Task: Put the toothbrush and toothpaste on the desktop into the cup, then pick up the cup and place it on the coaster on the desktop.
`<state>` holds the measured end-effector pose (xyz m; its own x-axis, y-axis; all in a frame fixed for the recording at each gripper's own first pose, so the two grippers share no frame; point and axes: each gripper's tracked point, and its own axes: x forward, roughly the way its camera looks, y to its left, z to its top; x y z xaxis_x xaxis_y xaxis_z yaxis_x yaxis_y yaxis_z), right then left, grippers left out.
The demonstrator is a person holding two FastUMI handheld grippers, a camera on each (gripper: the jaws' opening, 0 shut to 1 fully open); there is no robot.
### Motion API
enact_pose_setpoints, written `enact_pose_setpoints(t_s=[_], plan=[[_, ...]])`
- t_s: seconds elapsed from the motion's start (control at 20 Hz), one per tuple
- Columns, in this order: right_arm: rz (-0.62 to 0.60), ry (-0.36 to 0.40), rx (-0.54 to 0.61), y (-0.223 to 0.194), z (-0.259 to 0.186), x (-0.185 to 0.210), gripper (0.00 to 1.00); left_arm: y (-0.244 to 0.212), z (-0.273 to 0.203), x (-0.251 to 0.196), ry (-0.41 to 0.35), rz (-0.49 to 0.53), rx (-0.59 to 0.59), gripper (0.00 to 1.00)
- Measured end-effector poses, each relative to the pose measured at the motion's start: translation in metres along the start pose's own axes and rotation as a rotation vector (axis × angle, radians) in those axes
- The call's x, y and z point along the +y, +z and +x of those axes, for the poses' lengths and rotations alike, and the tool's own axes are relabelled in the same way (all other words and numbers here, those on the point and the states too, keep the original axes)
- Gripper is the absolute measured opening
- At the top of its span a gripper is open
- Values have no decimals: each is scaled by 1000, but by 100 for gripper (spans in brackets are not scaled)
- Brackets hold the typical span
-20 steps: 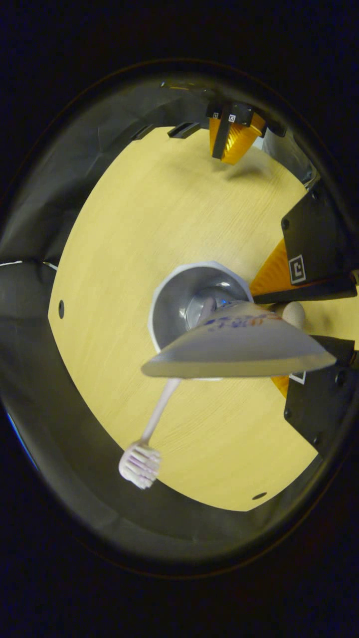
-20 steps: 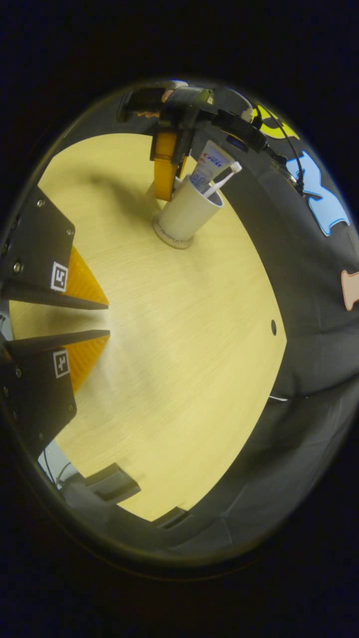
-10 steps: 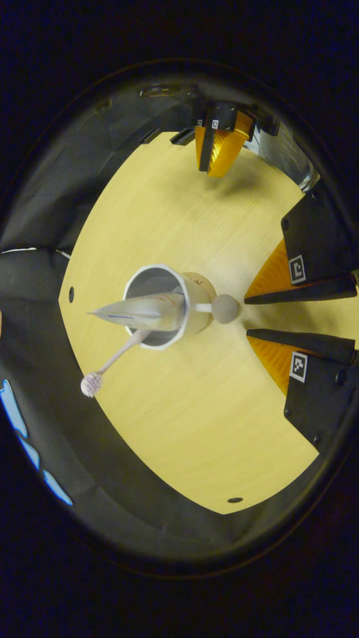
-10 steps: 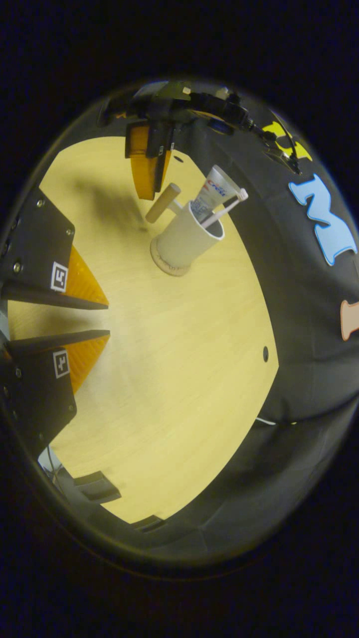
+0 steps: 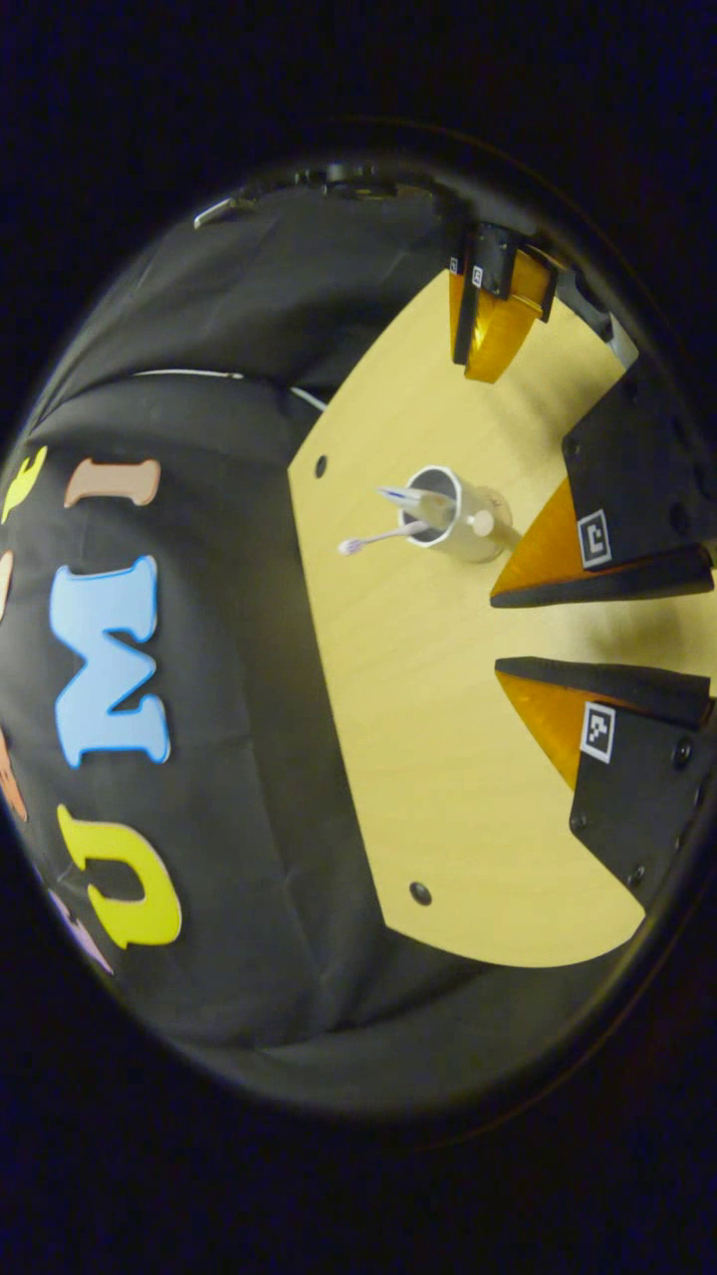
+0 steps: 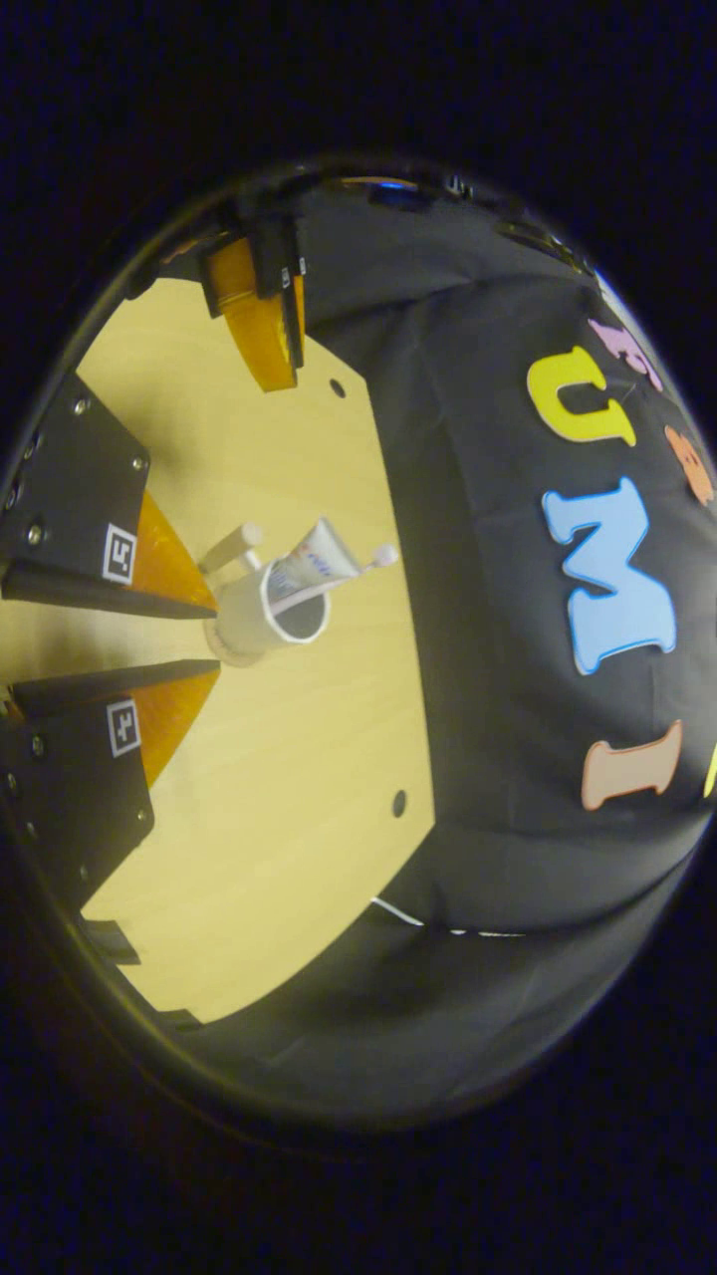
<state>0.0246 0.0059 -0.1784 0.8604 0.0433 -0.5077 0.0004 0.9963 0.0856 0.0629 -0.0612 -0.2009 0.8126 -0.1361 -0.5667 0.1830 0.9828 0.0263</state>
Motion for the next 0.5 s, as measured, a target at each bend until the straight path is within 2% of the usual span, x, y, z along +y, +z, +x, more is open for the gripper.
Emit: enact_pose_setpoints(t_s=[0.15,0.35,0.5], plan=[[-68,25,-180,59,-27,30,26,27,-25,10,55,-41,-170,36],[-49,100,-342,126,-70,70,28,94,-72,25,124,-17,-383,33],[-48,108,-461,170,-98,81,28,139,-111,32,175,-2,-557,35]])
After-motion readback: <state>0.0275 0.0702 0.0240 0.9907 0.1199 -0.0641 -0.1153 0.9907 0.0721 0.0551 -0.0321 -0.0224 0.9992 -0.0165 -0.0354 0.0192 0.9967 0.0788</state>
